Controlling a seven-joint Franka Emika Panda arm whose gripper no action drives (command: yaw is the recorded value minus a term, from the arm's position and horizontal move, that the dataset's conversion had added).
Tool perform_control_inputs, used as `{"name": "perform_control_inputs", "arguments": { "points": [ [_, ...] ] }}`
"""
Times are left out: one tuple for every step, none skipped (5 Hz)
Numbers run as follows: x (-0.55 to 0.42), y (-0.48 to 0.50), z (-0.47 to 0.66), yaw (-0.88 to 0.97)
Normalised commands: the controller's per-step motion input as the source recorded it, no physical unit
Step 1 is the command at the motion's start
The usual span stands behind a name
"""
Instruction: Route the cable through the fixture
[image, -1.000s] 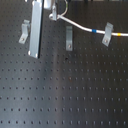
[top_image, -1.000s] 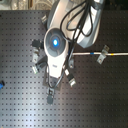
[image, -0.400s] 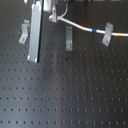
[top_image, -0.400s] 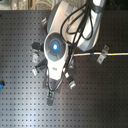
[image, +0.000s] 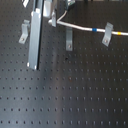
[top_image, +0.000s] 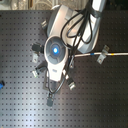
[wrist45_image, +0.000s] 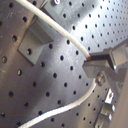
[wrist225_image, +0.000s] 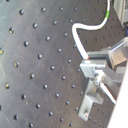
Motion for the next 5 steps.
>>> {"name": "perform_control_inputs", "arguments": {
  "points": [
    [-0.102, 0.285, 0.61, 0.00],
    [0.009, 0.037, 0.00, 0.00],
    [0.047, 0.190, -0.04, 0.00],
    [0.018, 0.077, 0.30, 0.00],
    [-0.099, 0.000, 0.75, 0.00]
  ]
}}
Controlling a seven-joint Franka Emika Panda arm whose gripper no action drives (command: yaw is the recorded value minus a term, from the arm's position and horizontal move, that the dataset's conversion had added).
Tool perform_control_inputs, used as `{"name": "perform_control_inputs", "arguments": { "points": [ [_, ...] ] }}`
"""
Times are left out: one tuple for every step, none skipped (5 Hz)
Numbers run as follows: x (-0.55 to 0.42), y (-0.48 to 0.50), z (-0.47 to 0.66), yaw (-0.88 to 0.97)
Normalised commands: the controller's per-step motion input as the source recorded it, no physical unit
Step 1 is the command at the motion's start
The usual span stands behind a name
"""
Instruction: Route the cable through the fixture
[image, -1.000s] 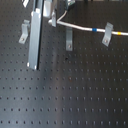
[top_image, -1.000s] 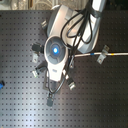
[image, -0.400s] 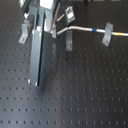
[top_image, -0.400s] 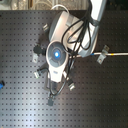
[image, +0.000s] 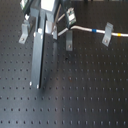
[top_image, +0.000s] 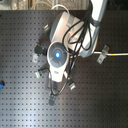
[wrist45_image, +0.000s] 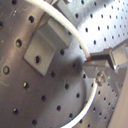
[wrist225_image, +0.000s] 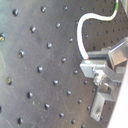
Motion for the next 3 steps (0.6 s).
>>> {"name": "perform_control_inputs", "arguments": {
  "points": [
    [-0.008, -0.033, 0.00, 0.00],
    [-0.100, -0.396, -0.09, -0.32],
    [-0.004, -0.019, 0.00, 0.00]
  ]
}}
